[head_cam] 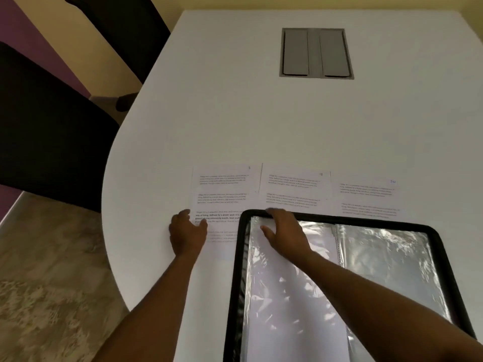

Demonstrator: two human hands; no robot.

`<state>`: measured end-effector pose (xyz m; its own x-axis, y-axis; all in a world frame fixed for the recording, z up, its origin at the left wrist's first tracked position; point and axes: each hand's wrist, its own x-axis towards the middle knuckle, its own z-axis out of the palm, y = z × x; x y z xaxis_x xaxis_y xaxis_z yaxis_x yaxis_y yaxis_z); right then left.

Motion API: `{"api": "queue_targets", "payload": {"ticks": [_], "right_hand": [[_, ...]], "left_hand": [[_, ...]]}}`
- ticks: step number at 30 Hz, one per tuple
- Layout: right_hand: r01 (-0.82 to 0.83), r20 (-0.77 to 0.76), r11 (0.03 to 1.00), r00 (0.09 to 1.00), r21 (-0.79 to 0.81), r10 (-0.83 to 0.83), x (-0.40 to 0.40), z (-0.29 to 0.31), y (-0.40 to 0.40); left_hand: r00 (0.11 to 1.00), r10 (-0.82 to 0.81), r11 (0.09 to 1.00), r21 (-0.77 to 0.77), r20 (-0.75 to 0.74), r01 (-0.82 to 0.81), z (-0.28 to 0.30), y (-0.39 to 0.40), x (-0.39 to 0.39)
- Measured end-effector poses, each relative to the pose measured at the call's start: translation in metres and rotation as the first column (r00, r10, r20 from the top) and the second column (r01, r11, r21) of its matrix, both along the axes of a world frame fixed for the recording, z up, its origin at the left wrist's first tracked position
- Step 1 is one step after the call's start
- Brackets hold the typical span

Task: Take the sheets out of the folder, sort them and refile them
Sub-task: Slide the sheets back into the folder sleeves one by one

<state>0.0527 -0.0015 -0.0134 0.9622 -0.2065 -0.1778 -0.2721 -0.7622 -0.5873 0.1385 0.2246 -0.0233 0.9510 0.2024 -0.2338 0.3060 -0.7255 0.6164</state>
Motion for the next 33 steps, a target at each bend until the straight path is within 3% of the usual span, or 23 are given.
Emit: {"api": "queue_targets", "payload": {"ticks": [4, 8, 15, 22, 28, 33], "right_hand": [[0.134, -0.048, 0.974, 0.991, 0.183, -0.127, 0.07, 0.009, 0.0], [0.302, -0.178, 0.908, 0.949, 0.289, -0.259, 0.126, 0.009, 0.0], [0.306, -0.265, 0.94, 0.928, 0.15, -0.26, 0.161, -0.008, 0.004], [0.255, -0.223, 0.962, 0.948, 0.102, -0.227, 0.16, -0.021, 0.013], [0.225, -0.219, 0.958, 0.958, 0.181, -0.183, 0.159, -0.018, 0.012], [0.203, -0.236, 0.939, 0.962, 0.279, -0.138, 0.156, -0.01, 0.012]], "left_hand": [[0.986, 0.028, 0.996, 0.085, -0.162, -0.015, -0.002, -0.002, 0.042], [0.974, 0.058, 0.991, 0.129, -0.218, -0.03, -0.01, -0.007, 0.067], [0.955, 0.081, 0.976, 0.219, -0.286, -0.017, -0.015, -0.017, 0.088], [0.93, 0.069, 0.996, 0.083, -0.36, -0.042, -0.02, -0.017, 0.101], [0.962, 0.086, 0.989, -0.09, -0.26, -0.113, -0.011, -0.02, 0.099], [0.997, 0.026, 0.993, -0.113, -0.072, -0.034, 0.025, -0.012, 0.094]]}}
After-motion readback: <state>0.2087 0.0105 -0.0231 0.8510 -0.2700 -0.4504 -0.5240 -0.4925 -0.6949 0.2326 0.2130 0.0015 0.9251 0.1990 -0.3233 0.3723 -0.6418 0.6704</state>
